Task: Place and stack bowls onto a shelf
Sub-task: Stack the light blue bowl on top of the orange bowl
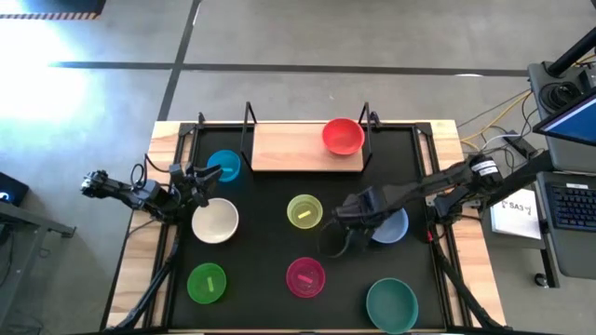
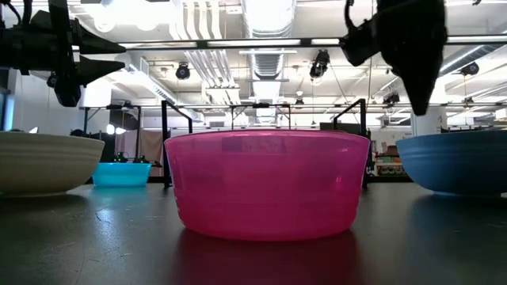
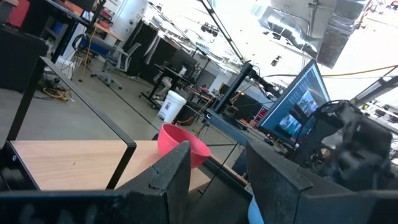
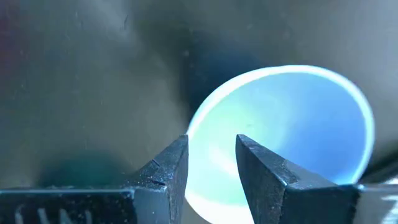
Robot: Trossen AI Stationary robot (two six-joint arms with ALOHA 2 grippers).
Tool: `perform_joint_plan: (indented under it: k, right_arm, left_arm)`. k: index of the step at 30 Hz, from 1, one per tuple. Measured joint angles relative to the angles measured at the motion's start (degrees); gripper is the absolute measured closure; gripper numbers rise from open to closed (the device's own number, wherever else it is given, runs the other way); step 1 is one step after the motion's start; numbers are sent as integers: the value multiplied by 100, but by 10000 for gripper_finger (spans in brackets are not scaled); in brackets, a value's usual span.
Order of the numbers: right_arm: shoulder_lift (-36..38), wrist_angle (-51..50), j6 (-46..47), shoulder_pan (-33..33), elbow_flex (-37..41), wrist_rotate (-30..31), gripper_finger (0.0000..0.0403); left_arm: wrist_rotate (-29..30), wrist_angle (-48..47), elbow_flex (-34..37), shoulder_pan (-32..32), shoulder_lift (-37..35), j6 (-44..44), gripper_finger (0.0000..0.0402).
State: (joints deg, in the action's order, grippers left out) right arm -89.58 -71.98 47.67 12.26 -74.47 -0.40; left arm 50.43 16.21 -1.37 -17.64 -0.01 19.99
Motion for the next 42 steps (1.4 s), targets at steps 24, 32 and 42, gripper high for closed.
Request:
perform_joint_plan:
  k: [24,32,42]
  right_arm:
    - [0,1442,-273,60,1584,-1,320]
    - [0,1424,-1018,63,1101,-336,393]
    - [0,1409,-2890,85,-430,492,395]
  left_arm:
    - [0,2,0,-1,0,0,265]
    - [0,0,0,-1,0,0,265]
    - [0,0,-1,0,0,1,265]
